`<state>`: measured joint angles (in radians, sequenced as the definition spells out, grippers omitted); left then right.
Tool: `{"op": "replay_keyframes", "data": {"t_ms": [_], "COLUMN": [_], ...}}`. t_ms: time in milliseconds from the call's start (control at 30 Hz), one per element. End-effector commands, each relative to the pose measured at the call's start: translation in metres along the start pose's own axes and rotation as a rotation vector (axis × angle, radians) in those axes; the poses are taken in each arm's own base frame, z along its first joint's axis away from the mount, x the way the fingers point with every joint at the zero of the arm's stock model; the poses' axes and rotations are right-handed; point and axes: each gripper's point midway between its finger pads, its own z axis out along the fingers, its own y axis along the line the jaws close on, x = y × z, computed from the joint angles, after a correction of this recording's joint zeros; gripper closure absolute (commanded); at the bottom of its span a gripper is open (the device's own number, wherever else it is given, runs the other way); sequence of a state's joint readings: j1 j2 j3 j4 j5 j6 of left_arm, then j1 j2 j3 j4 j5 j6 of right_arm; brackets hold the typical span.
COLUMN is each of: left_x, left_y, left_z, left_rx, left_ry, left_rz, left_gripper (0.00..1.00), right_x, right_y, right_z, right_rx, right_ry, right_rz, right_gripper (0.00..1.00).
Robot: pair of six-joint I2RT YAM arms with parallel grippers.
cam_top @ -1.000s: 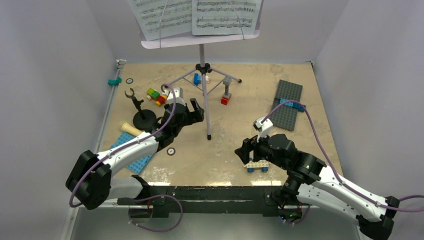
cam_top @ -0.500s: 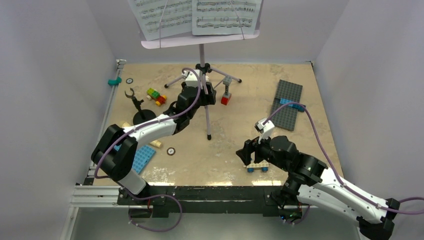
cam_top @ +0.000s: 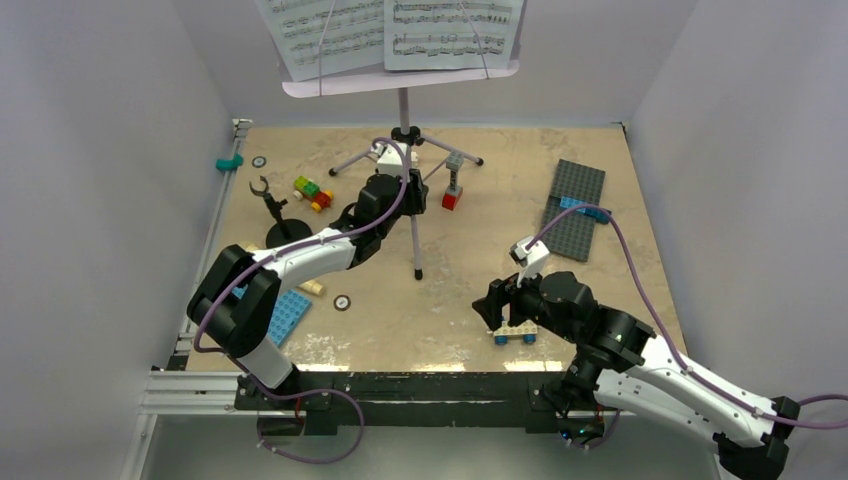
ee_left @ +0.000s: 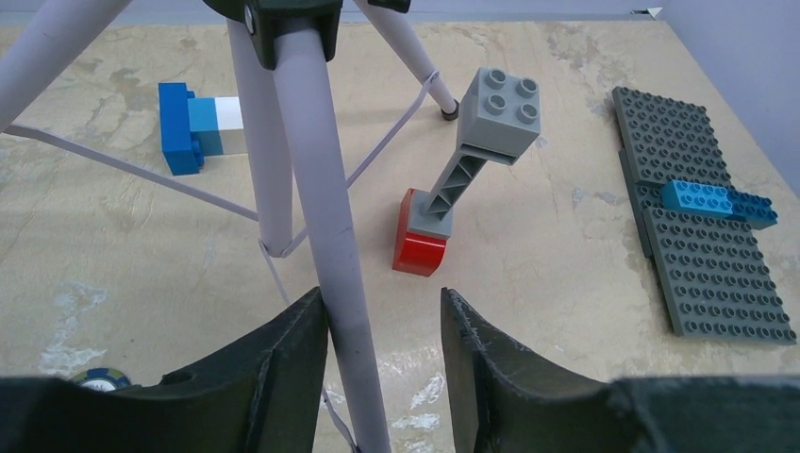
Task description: Pack up the instrument practice props
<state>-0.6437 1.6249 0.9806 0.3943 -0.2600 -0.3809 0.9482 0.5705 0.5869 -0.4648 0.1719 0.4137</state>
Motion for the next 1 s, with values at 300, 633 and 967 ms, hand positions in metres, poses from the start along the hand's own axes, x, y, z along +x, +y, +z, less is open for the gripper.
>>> {"op": "replay_keyframes", "data": {"t_ms": [300,633,967], "left_x": [0.004,0.004,0.008], "left_y": [-0.027,-0.037,-0.037], "left_z": [-0.005,-0.022,-0.052], "left_rx": [0.122,0.181,0.217], "left_ry": [0.015,0.023,0.049], "left_rz": [0.031,0.03,-0.013], "left_gripper": [0.84,1.0,1.0], "right_x": [-0.019,-0.024,-0.03], "right_y": [0.0,0.0,0.0], "right_z": [-0.008,-0.01,-0.014], "right_rx": [0.013,0.02,0.018], "right_ry": [-0.047,-0.061,-0.077], "right_rz": [-0.004,-0.007,-0.01], "right_gripper": [0.24,0.24,0.24]}}
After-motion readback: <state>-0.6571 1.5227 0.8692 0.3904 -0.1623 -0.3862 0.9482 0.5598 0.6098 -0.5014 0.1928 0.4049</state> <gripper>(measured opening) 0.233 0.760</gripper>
